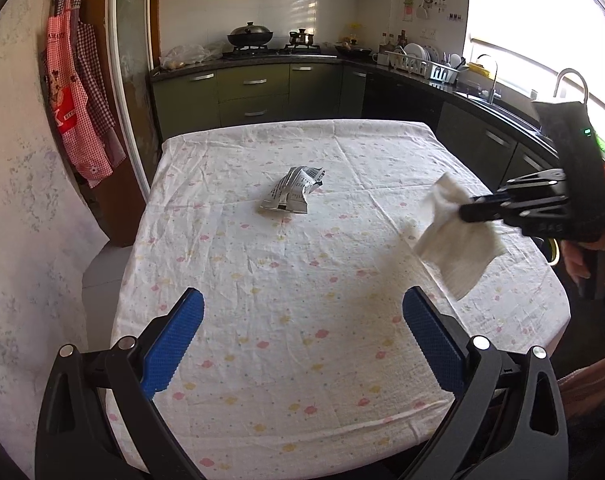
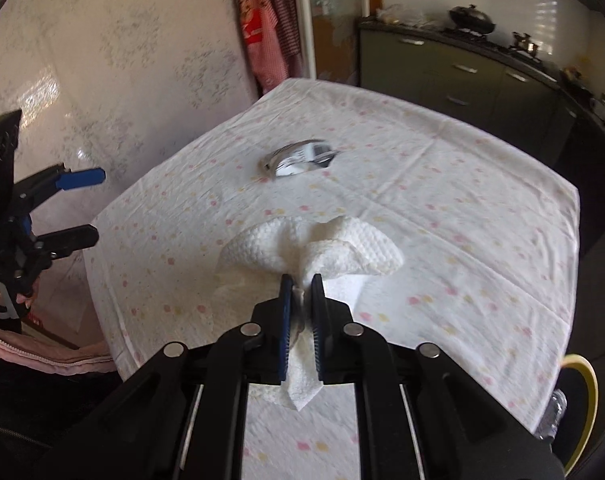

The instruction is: Collect trash

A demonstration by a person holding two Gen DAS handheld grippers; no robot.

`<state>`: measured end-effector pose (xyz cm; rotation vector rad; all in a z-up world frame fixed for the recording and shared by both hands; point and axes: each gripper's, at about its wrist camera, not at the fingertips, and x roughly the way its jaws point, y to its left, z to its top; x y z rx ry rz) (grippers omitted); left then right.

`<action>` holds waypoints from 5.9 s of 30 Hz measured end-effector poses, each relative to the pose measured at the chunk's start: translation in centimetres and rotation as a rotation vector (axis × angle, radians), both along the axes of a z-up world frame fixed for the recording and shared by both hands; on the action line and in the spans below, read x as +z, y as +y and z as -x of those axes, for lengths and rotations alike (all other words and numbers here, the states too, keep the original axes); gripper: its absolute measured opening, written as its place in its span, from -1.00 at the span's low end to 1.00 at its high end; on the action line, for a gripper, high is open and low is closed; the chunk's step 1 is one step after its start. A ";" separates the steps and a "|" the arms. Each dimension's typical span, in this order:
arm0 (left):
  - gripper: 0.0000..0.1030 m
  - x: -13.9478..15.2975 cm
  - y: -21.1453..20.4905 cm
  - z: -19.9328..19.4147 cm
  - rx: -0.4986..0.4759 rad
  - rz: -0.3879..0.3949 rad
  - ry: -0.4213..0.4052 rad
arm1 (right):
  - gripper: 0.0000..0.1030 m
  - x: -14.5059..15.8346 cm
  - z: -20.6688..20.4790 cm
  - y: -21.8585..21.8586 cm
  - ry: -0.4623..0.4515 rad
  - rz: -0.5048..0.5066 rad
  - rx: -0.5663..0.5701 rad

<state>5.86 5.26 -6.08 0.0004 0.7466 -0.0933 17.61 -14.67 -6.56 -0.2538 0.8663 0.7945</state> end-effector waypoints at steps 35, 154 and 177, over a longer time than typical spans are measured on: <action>0.91 -1.1 -6.5 -2.6 -0.129 -0.030 0.053 | -0.13 -5.6 -6.3 -30.5 0.060 0.224 -0.806; 0.91 0.5 -43.5 -14.9 -0.698 -0.043 0.087 | 0.56 -2.3 13.2 -34.3 -0.053 -0.052 -0.965; 0.91 9.4 -8.3 1.4 0.007 0.003 -0.232 | 0.86 5.9 15.2 -20.4 -0.255 -0.118 -0.808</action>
